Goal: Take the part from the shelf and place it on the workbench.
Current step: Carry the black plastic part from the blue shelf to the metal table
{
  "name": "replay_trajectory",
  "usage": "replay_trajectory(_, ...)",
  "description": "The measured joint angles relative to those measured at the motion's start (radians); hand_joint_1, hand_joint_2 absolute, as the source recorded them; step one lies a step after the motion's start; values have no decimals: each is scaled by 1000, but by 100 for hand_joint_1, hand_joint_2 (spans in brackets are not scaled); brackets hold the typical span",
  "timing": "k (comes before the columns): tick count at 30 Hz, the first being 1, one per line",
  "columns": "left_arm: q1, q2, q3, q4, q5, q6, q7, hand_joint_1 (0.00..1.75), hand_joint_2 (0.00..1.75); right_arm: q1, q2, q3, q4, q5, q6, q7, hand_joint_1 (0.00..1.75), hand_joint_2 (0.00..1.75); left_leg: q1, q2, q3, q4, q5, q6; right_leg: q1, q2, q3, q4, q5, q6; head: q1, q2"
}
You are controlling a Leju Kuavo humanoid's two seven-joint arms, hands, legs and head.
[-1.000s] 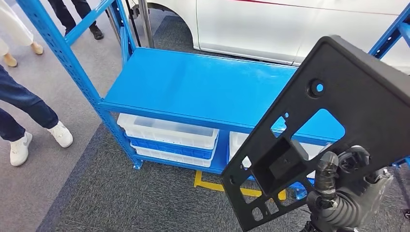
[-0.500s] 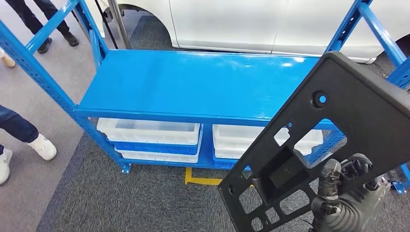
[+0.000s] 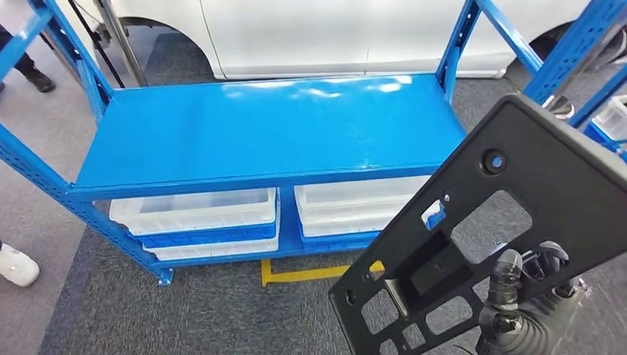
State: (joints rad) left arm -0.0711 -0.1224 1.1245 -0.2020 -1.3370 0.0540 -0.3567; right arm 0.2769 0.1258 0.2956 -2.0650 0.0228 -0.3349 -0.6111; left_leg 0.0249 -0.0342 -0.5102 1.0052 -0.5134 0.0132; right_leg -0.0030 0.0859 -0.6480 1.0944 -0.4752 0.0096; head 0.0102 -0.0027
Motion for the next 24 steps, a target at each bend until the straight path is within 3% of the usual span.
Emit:
replay_trajectory(2,3,-1,1,0,2,0,0,0,0,3,3,-4,0,-4,3,-5,175,175,-2,32,-2,-5,5,7,-2,-57,-46,110,-67,10,3,0)
replay_trajectory(3,5,-1,2,0,2,-1,0,0,0,5,5,-6,0,-4,4,-7,175,175,-4,49,-3,-4,6,8,-5,-70,-73,174,-96,15,3,0)
replay_trajectory(4,6,0,3,0,3,-1,0,0,0,7,5,-9,0,-5,4,-8,175,175,-4,65,-4,-3,5,7,-8,-77,-91,218,-109,18,3,0)
replay_trajectory(5,6,0,4,0,3,-2,0,0,0,9,6,-11,0,-5,5,-9,175,175,-5,80,-3,-3,4,7,-11,-81,-93,229,-104,21,3,0)
replay_trajectory(6,5,0,5,0,3,-2,0,0,0,10,6,-12,0,-5,5,-10,175,175,-5,93,-2,-3,2,6,-13,-86,-76,201,-82,22,3,0)
replay_trajectory(8,2,-1,5,0,3,-4,0,0,0,12,8,-13,0,-5,5,-11,175,175,-6,115,4,-2,-3,0,-12,-122,-1,68,-25,19,3,0)
replay_trajectory(10,0,-1,6,0,3,-5,0,0,0,12,12,-13,0,-3,6,-13,175,175,-11,134,9,0,-9,-10,-3,-157,48,-29,-1,5,3,0)
replay_trajectory(11,-1,-1,6,0,3,-5,1,0,0,13,15,-13,0,-2,6,-14,175,175,-14,144,10,0,-11,-15,2,-162,52,-43,-3,-3,2,0)
replay_trajectory(13,-5,-1,6,0,3,-6,2,0,0,17,19,-14,0,-2,6,-15,175,175,-14,157,13,-1,-15,-25,3,-140,48,-48,1,-18,2,0)
replay_trajectory(15,-7,-2,6,0,3,-6,2,0,0,19,23,-14,0,-2,7,-15,175,175,-10,117,4,31,-45,-34,-2,-119,48,-57,8,-34,2,0)
replay_trajectory(17,-4,-2,6,0,3,-6,3,0,0,20,28,-14,0,-2,7,-16,175,175,-7,58,-40,136,-110,-37,-3,-97,47,-61,12,-46,2,0)
replay_trajectory(19,1,-2,6,0,3,-6,3,0,0,21,30,-14,0,-3,8,-16,175,175,-6,41,-95,256,-157,-38,-1,-70,43,-59,14,-50,2,0)
replay_trajectory(20,2,-2,6,0,3,-6,3,0,0,21,31,-14,0,-3,8,-16,175,175,-6,40,-107,278,-154,-38,0,-56,42,-58,15,-50,2,0)
replay_trajectory(21,2,-2,6,0,3,-6,3,0,0,21,31,-14,0,-4,8,-16,175,175,-6,38,-100,260,-130,-36,0,-41,42,-55,15,-50,2,0)
replay_trajectory(22,2,-2,6,0,3,-6,3,0,0,22,31,-14,0,-4,8,-16,175,175,-5,31,-78,207,-91,-34,0,-26,42,-52,15,-50,2,0)
replay_trajectory(24,2,-1,6,0,3,-6,3,0,0,21,32,-14,0,-4,8,-16,175,175,-4,-12,-23,79,-31,-27,-1,0,38,-43,14,-45,2,0)
